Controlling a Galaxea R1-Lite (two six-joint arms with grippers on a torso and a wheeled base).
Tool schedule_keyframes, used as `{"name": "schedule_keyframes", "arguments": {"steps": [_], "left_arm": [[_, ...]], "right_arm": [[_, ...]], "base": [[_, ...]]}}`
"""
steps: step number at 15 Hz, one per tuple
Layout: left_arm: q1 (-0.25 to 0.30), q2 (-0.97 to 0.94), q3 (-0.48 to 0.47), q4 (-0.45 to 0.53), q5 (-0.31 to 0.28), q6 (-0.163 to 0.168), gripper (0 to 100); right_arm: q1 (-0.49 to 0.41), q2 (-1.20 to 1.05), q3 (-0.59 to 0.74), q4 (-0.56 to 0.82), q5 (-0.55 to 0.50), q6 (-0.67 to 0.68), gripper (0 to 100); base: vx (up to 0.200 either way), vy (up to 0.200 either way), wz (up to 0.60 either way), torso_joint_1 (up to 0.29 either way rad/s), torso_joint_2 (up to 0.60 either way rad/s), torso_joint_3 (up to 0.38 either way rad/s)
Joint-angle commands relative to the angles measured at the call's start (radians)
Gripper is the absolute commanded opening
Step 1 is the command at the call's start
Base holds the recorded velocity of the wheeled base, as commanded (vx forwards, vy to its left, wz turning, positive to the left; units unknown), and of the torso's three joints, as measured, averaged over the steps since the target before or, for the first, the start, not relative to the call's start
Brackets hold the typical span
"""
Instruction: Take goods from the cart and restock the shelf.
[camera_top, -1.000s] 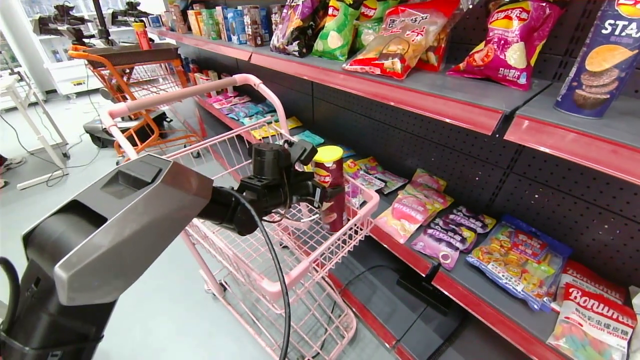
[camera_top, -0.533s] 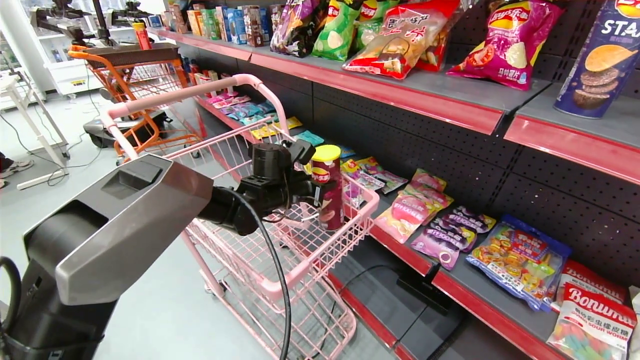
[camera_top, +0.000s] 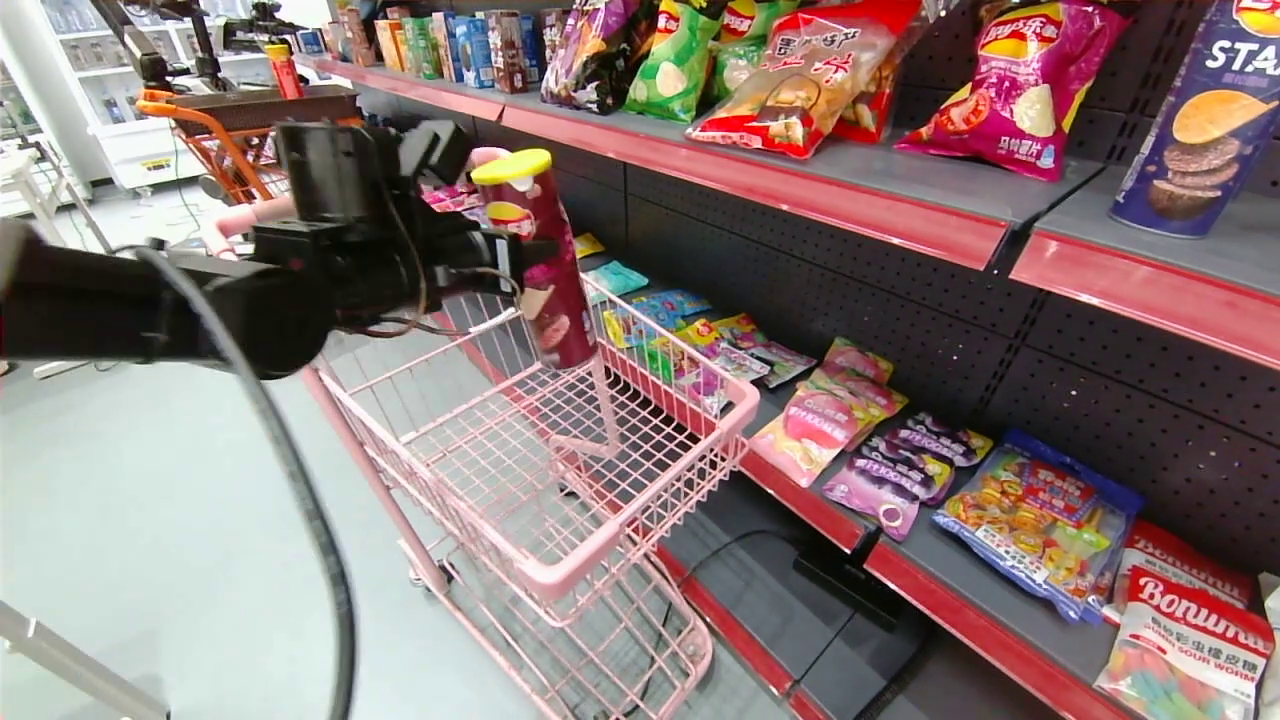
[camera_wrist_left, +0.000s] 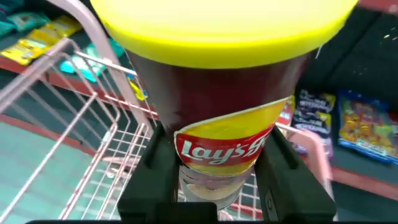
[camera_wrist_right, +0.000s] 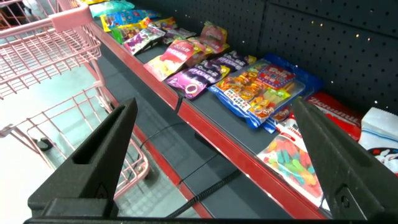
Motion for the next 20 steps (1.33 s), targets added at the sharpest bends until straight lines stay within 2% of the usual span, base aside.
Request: {"name": "schedule_keyframes", "arguments": {"steps": [1,3,4,5,8,9,10,12,15,17,20], "left_arm": [[0.045,-0.368,0.185,0.088,0.002,-0.003,0],[0.077,-0.605,0.369,0.095,0.004,0.002,0],[0.091,-0.668,0.423,0.096,0.005,0.012,0],[0.122,-0.810,0.542,0.102,0.004,0.039,0],[0.174,-1.051,0.674,0.207,0.007,0.043,0],[0.220,-1.138,0.710,0.274,0.019,0.043,0],[0.255,-1.200,0.753,0.303,0.036,0.043,0],[0.283,-1.293,0.831,0.314,0.068,0.045,0],[0.284,-1.353,0.875,0.343,0.082,0.048,0],[0.284,-1.375,0.894,0.343,0.077,0.078,0],[0.284,-1.373,0.895,0.343,0.077,0.089,0]], "right_arm": [[0.001,0.000,0.000,0.000,0.000,0.000,100],[0.000,0.000,0.000,0.000,0.000,0.000,100],[0.001,0.000,0.000,0.000,0.000,0.000,100],[0.001,0.000,0.000,0.000,0.000,0.000,100],[0.000,0.000,0.000,0.000,0.000,0.000,100],[0.000,0.000,0.000,0.000,0.000,0.000,100],[0.000,0.000,0.000,0.000,0.000,0.000,100],[0.000,0.000,0.000,0.000,0.000,0.000,100],[0.000,0.000,0.000,0.000,0.000,0.000,100],[0.000,0.000,0.000,0.000,0.000,0.000,100],[0.000,0.000,0.000,0.000,0.000,0.000,100]], "base": [[0.000,0.000,0.00,0.000,0.00,0.000],[0.000,0.000,0.00,0.000,0.00,0.000],[0.000,0.000,0.00,0.000,0.00,0.000],[0.000,0.000,0.00,0.000,0.00,0.000],[0.000,0.000,0.00,0.000,0.00,0.000],[0.000,0.000,0.00,0.000,0.00,0.000],[0.000,0.000,0.00,0.000,0.00,0.000],[0.000,0.000,0.00,0.000,0.00,0.000],[0.000,0.000,0.00,0.000,0.00,0.000],[0.000,0.000,0.00,0.000,0.00,0.000],[0.000,0.000,0.00,0.074,-0.31,-0.232]]}}
